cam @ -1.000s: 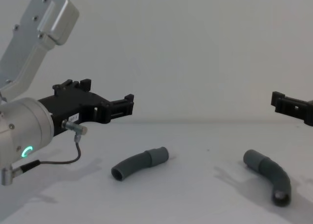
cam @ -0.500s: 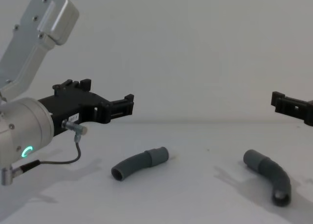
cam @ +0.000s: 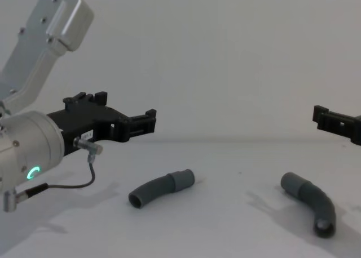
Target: Use both hands to pick up one end of the pipe from the table, align the ends, and insert them.
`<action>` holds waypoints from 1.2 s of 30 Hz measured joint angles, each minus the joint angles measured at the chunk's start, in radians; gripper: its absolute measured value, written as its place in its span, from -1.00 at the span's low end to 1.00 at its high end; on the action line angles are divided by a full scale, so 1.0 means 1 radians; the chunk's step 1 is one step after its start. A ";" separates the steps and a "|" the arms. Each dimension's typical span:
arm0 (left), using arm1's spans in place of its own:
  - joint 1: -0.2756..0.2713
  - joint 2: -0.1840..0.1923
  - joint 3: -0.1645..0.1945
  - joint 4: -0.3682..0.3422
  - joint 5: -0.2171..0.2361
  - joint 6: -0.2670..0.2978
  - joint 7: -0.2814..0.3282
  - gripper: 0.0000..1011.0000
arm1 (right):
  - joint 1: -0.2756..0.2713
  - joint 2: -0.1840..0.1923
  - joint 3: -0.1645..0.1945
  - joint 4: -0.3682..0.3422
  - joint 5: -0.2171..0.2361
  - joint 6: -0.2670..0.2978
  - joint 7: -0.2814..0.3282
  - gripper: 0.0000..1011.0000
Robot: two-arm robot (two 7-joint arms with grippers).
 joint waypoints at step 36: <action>-0.270 0.107 0.097 0.118 -0.121 0.352 -0.478 0.98 | 0.000 0.000 0.000 0.000 0.000 0.000 0.000 0.98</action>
